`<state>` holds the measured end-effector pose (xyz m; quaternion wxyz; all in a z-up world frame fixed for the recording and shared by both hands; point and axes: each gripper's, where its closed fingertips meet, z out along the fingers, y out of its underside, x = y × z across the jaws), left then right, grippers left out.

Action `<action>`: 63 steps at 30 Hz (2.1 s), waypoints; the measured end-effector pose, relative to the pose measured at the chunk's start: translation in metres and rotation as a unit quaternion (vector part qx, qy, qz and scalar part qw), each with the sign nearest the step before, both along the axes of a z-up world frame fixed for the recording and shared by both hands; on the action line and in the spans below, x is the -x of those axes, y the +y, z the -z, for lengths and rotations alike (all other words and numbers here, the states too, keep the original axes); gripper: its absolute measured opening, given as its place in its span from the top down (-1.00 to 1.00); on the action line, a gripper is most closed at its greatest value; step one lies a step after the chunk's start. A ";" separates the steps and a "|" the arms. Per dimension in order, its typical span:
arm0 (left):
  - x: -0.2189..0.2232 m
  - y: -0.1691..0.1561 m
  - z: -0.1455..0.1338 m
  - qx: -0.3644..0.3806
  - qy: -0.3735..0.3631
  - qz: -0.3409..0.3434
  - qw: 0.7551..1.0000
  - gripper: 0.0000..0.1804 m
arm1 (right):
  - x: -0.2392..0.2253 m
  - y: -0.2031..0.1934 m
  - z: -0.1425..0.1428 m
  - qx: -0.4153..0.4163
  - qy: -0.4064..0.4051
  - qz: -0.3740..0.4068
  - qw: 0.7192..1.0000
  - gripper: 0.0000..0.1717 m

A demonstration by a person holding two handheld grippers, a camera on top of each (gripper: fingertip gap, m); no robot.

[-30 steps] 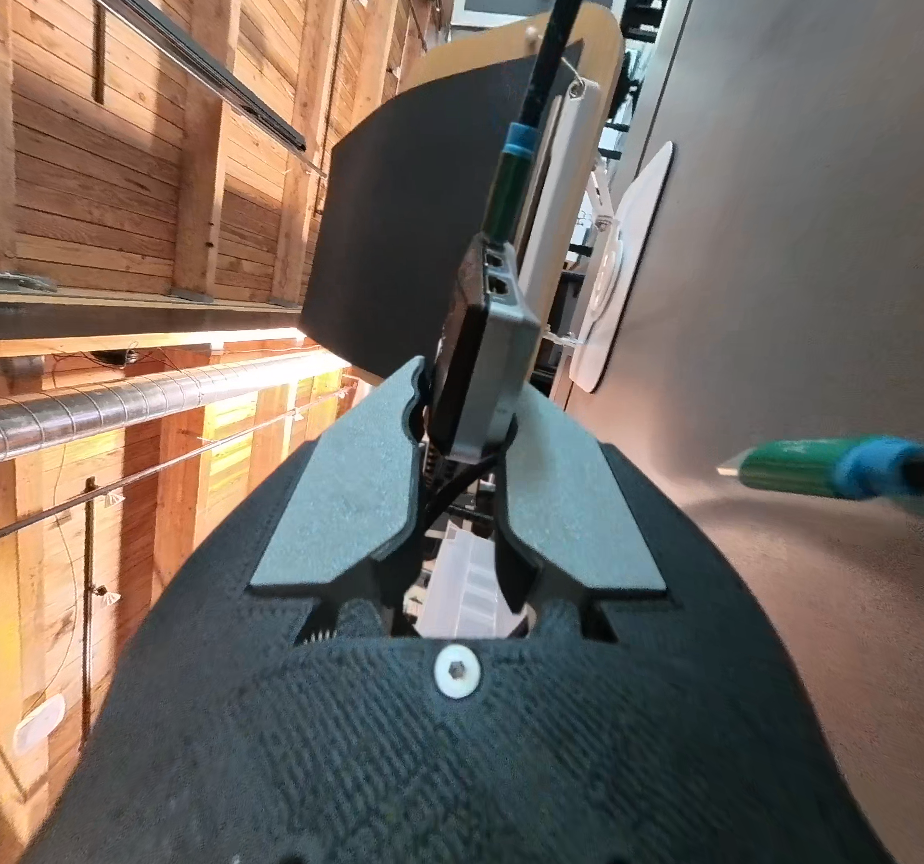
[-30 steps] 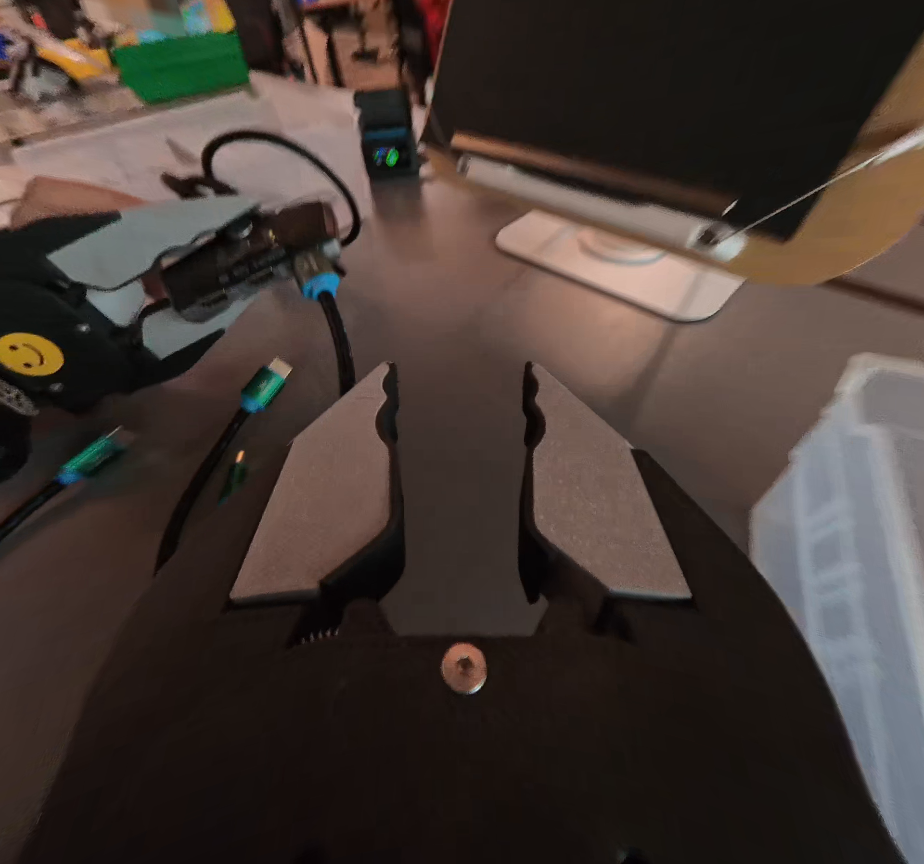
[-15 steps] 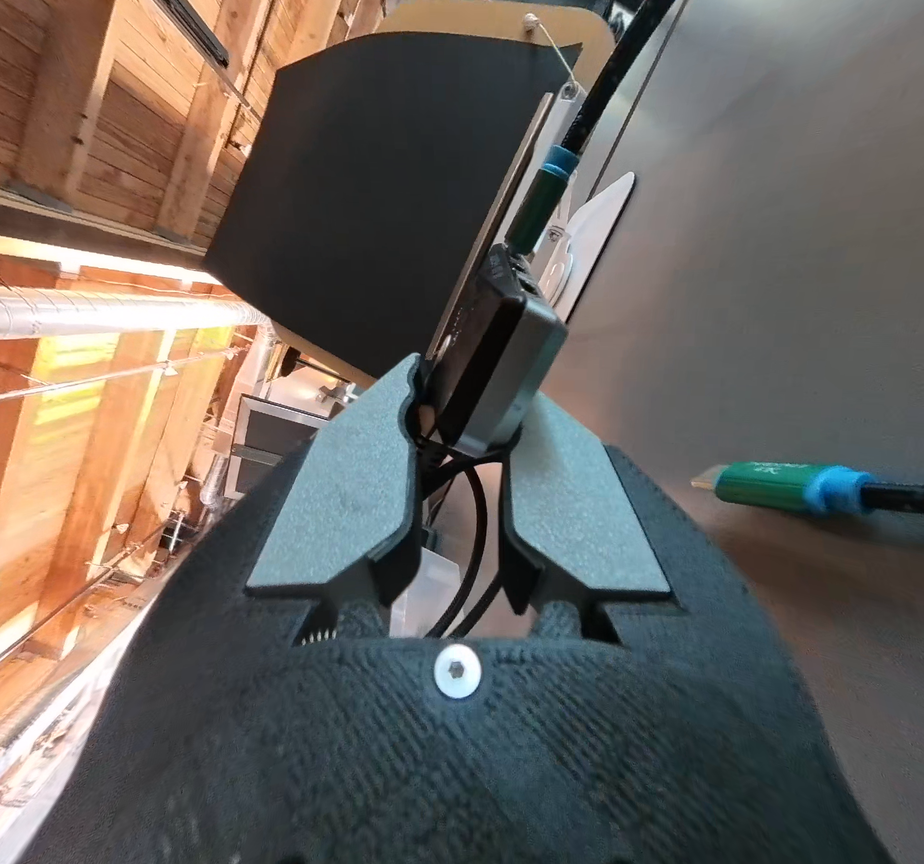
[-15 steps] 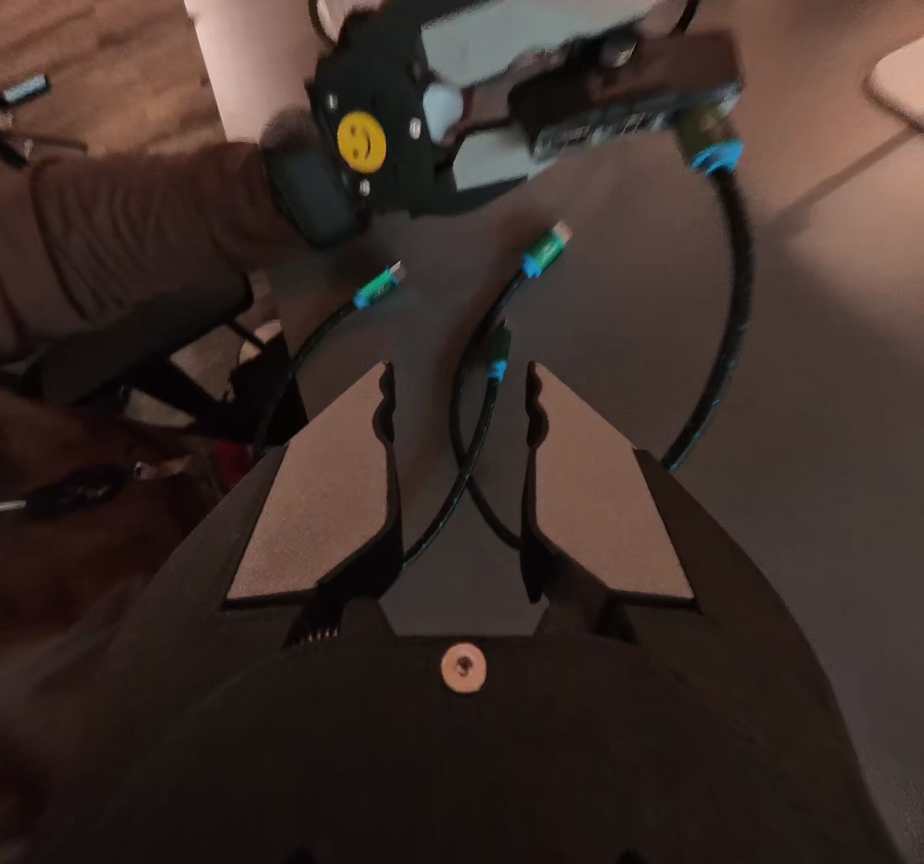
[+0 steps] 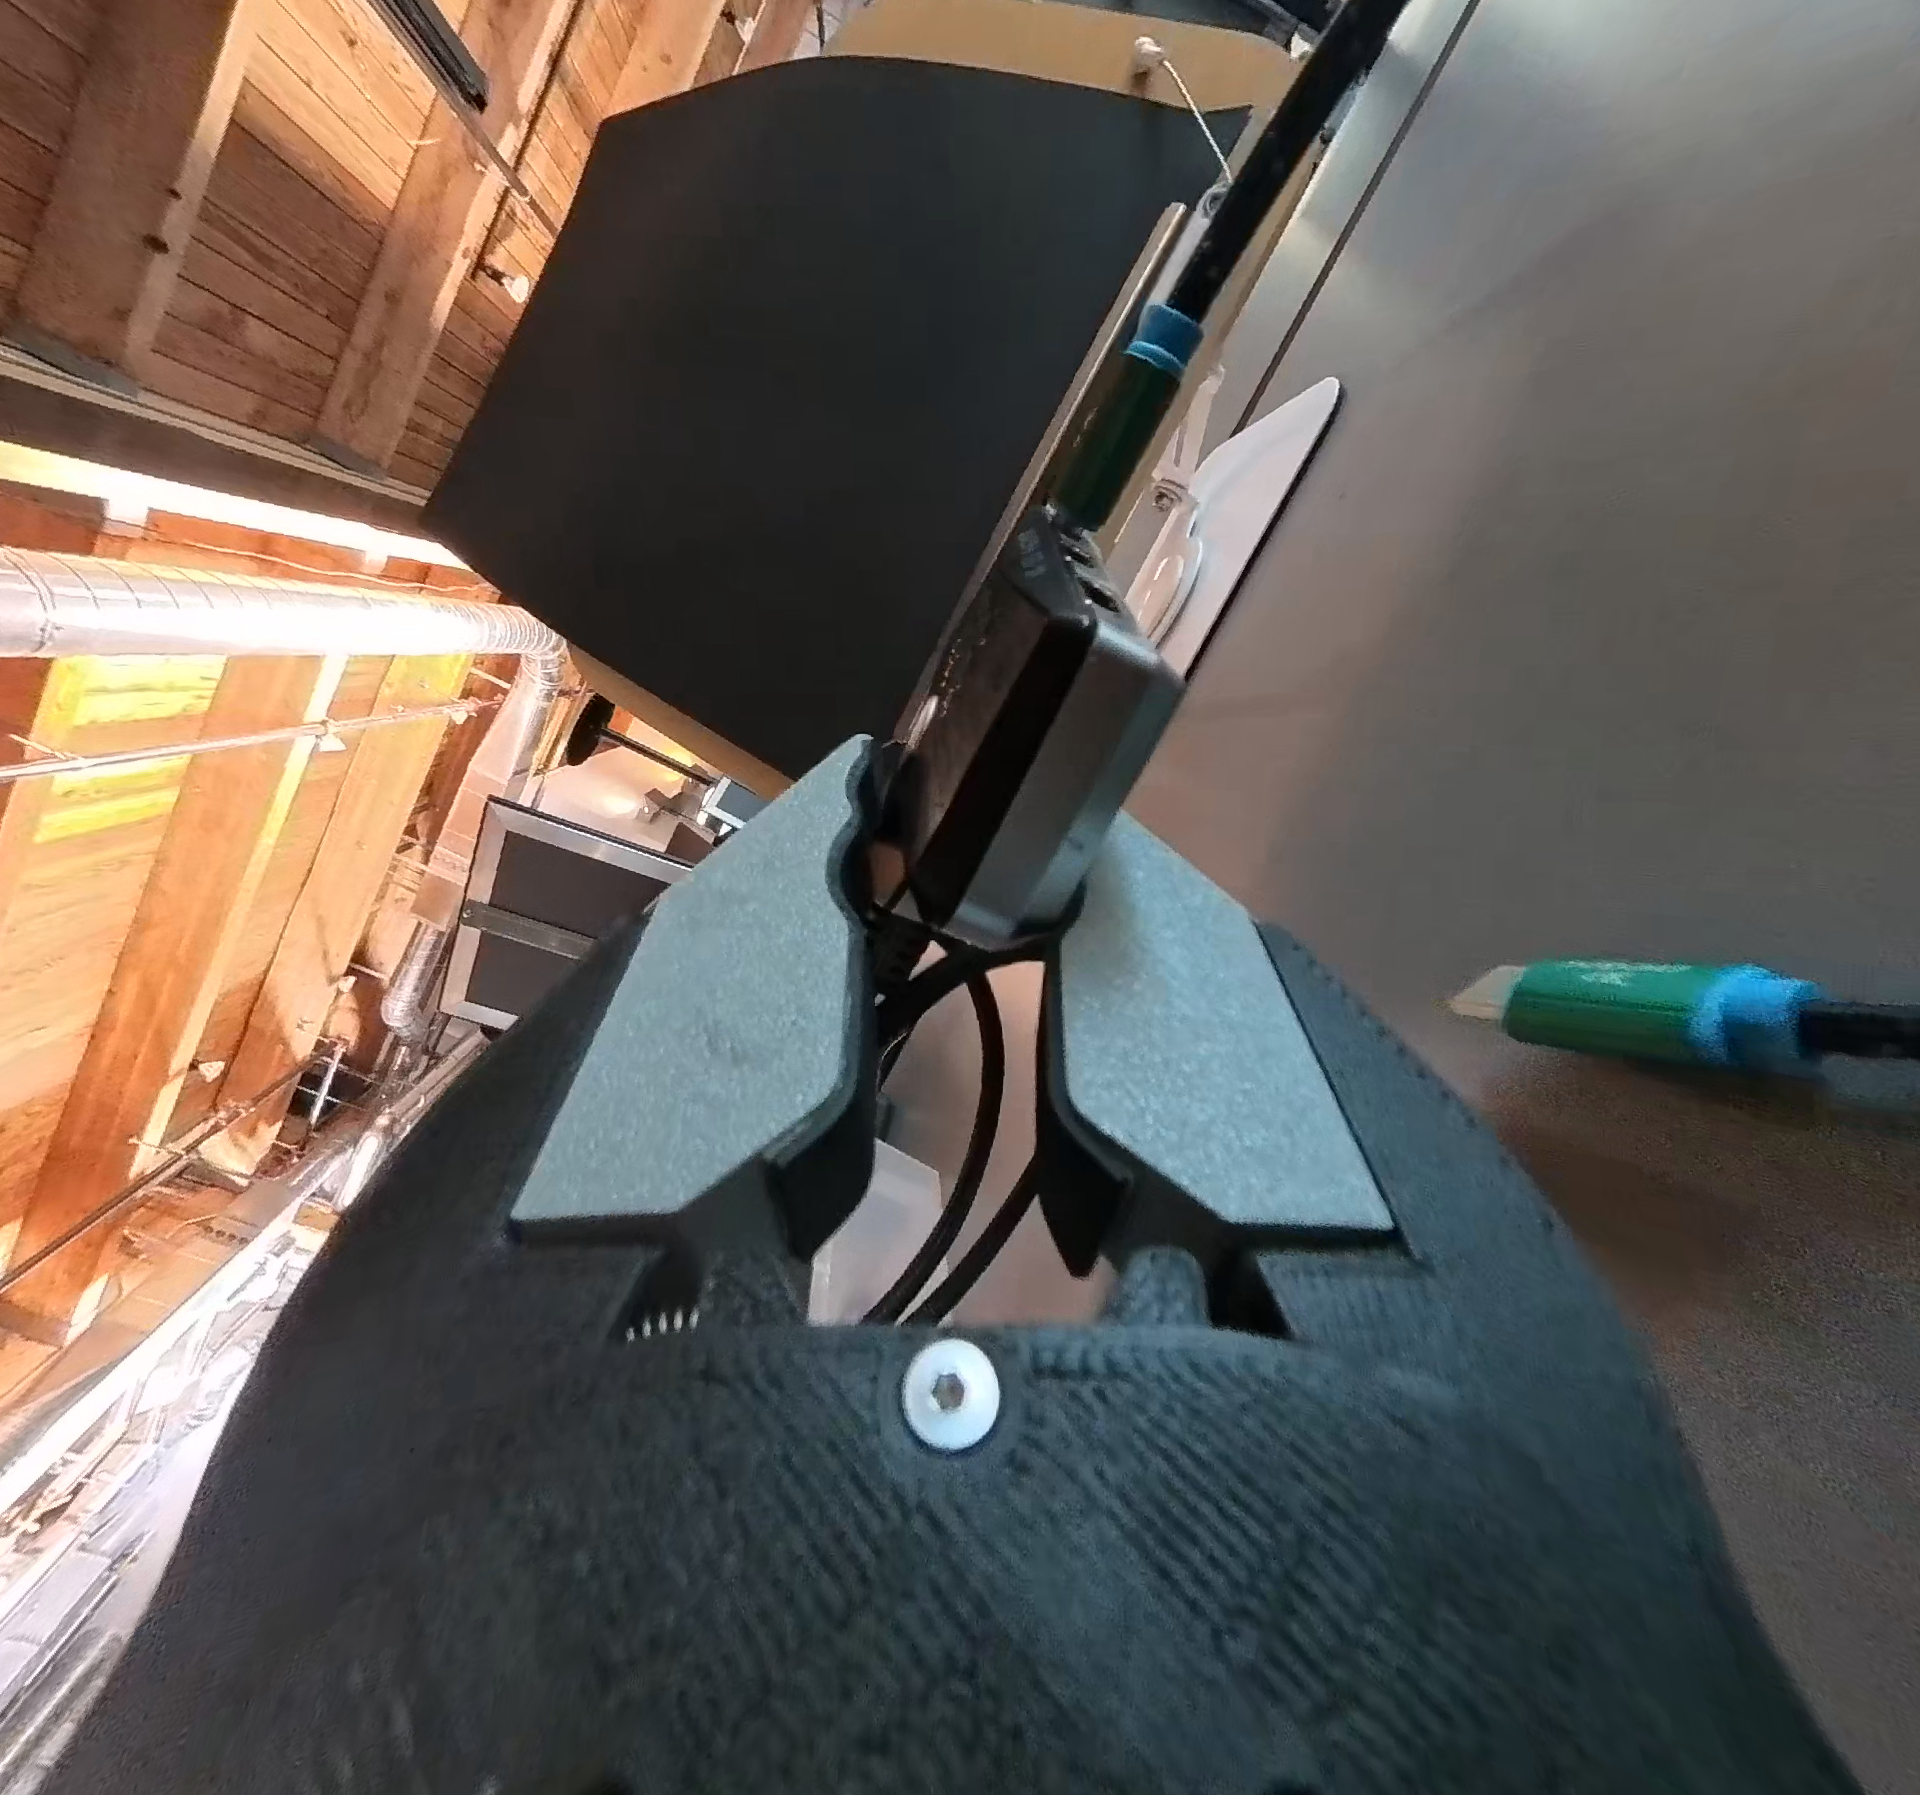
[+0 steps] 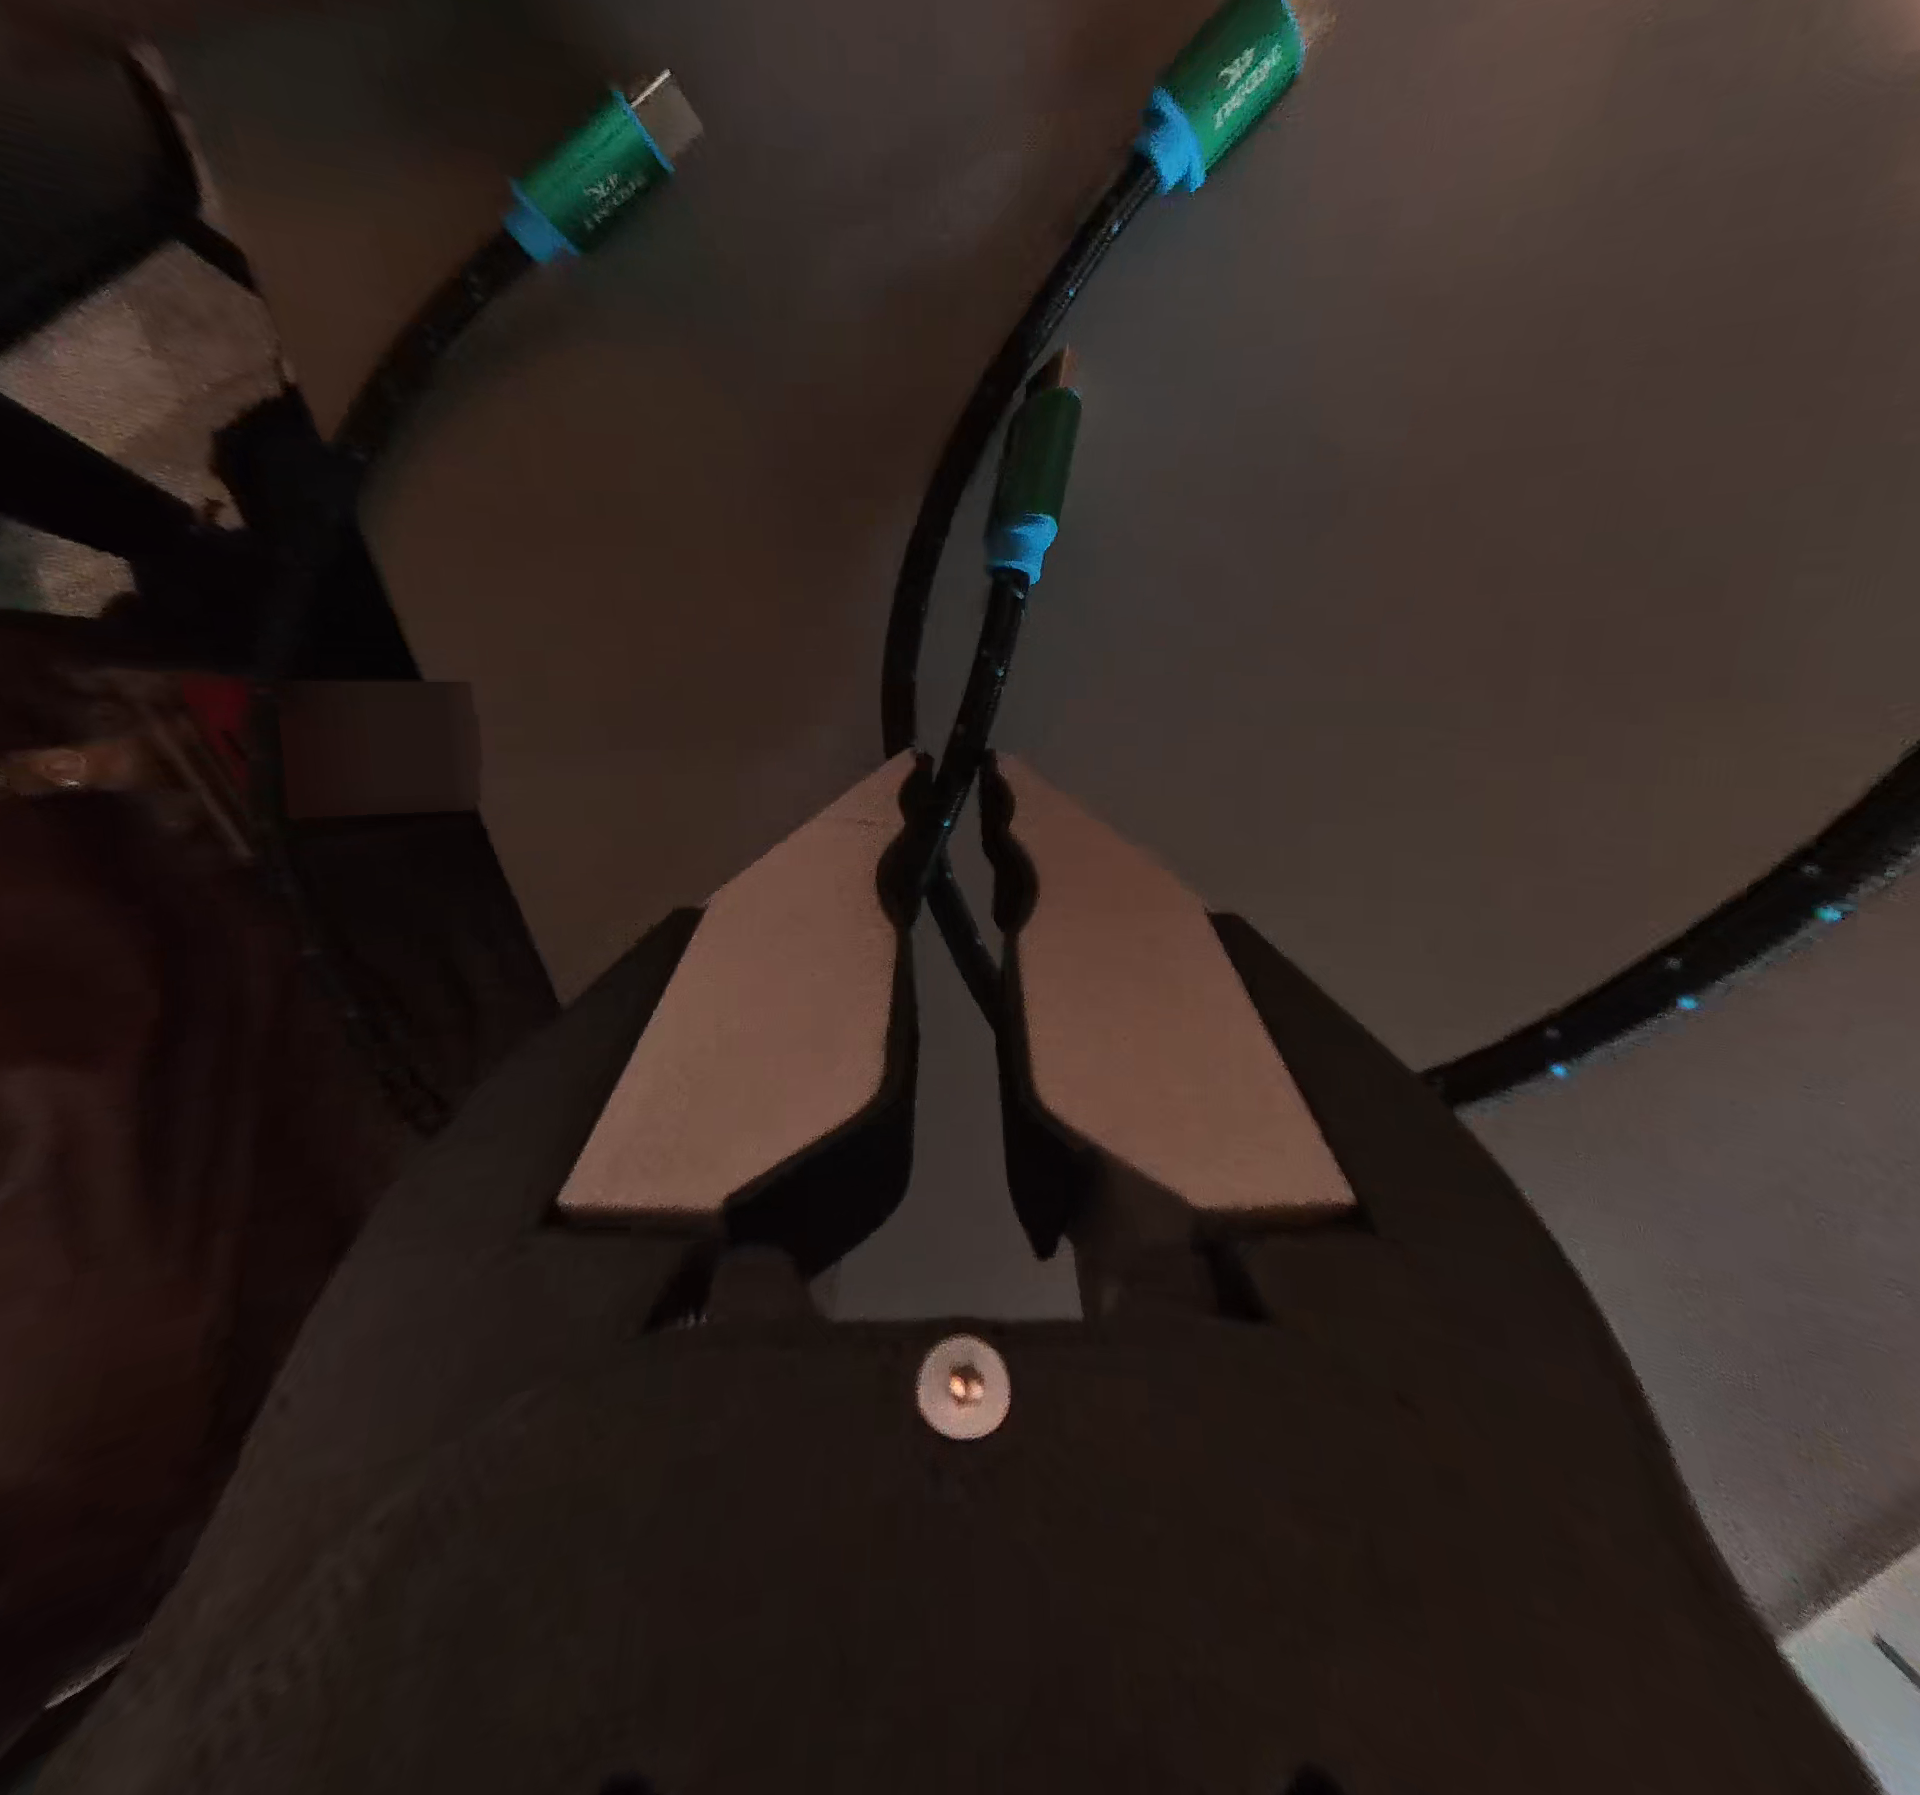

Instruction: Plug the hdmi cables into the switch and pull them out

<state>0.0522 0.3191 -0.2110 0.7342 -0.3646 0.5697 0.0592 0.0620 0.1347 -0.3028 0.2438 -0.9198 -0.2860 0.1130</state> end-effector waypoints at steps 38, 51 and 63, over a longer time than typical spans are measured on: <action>-0.012 -0.016 0.022 -0.093 0.098 0.000 0.991 0.73 | -0.024 0.062 0.004 -0.216 -0.315 -0.111 0.918 0.71; -0.007 -0.013 0.018 -0.090 0.089 0.000 0.992 0.73 | -0.033 0.078 -0.006 -0.272 -0.326 -0.070 0.902 0.96; -0.009 -0.027 0.008 -0.158 0.080 0.009 0.984 0.75 | -0.011 0.053 -0.057 -0.188 0.245 0.046 0.950 0.97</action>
